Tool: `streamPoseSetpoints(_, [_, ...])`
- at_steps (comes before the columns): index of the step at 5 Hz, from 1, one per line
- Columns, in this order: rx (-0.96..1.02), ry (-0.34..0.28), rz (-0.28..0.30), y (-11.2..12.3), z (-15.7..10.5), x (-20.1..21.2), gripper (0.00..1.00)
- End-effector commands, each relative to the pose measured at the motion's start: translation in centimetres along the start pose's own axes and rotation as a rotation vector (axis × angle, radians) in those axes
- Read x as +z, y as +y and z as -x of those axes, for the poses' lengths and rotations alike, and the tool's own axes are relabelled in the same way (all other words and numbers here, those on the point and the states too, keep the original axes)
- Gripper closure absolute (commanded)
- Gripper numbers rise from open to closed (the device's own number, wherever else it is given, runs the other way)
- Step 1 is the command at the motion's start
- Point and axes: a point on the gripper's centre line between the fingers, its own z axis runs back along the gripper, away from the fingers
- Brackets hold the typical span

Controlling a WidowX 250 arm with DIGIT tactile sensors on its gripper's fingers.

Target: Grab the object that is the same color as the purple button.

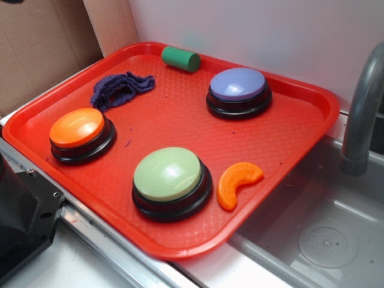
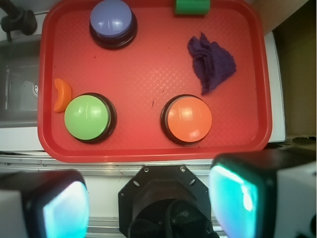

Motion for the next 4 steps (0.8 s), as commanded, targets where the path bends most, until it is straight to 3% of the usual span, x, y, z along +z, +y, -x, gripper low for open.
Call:
streamPoseSetpoints(1, [0.0,0.0,0.0,0.0,0.0,0.0,0.0])
streamPoseSetpoints(2, [0.233,0.105,-0.156,5.1,-2.7,-4.9,0.0])
streamPoseSetpoints(3, [0.444,0.021,-0.257,11.1,-6.7,-7.6,0.0])
streamPoseSetpoints(4, [0.515,-0.072,-0.244,13.8,-9.0,-9.5,0.0])
